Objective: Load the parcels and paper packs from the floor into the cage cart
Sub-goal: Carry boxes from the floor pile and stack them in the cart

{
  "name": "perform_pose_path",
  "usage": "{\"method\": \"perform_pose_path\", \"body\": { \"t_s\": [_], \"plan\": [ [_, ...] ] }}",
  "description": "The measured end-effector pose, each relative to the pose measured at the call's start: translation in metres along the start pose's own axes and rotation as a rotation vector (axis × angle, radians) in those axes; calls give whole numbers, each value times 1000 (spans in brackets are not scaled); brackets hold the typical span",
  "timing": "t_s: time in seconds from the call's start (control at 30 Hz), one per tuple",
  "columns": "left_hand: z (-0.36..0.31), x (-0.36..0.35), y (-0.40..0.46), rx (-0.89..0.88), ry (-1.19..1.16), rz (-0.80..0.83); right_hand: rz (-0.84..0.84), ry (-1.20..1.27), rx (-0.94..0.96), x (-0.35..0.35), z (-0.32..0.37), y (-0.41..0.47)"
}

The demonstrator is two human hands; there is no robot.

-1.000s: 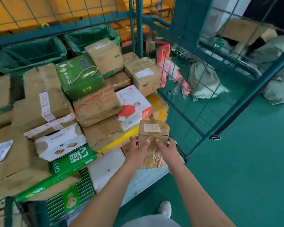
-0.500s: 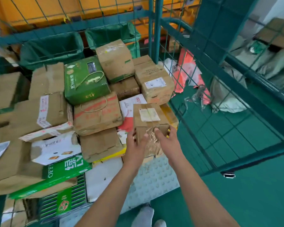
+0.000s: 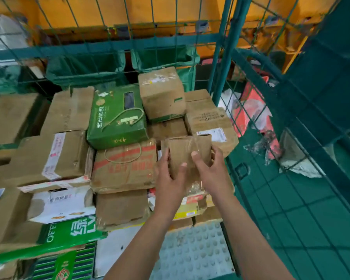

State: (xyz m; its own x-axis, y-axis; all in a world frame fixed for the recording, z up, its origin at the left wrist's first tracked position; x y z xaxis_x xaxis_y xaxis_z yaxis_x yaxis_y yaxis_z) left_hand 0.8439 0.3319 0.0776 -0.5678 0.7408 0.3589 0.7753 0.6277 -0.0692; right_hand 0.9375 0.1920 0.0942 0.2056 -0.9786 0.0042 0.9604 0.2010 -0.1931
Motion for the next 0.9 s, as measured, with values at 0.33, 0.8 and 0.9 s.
{"method": "perform_pose_path", "body": {
  "t_s": [0.33,0.8,0.9],
  "plan": [
    [-70,-58,60,-310,206,162,-249,228,-117,56,9,54],
    [-142,-130,171,-577,593,136,-231,663,-259,62,8,174],
    [-158,-134,200,-590,668,93,-160,674,-222,51,21,207]
  ]
}}
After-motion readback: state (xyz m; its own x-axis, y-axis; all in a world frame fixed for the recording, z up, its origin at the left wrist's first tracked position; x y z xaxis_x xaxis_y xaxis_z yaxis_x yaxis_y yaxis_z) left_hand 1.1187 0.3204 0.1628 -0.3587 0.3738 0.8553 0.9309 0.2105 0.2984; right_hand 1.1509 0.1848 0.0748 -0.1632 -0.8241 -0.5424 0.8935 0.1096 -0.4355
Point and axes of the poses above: each hand's wrist, its own y-axis towards the middle knuckle, its own x-axis out of the back of the hand, z = x × y, the point moved 9 cm from there along y, towards the middle knuckle, and after that the axes turned 14 degrees about y, right-handed, at the moved point
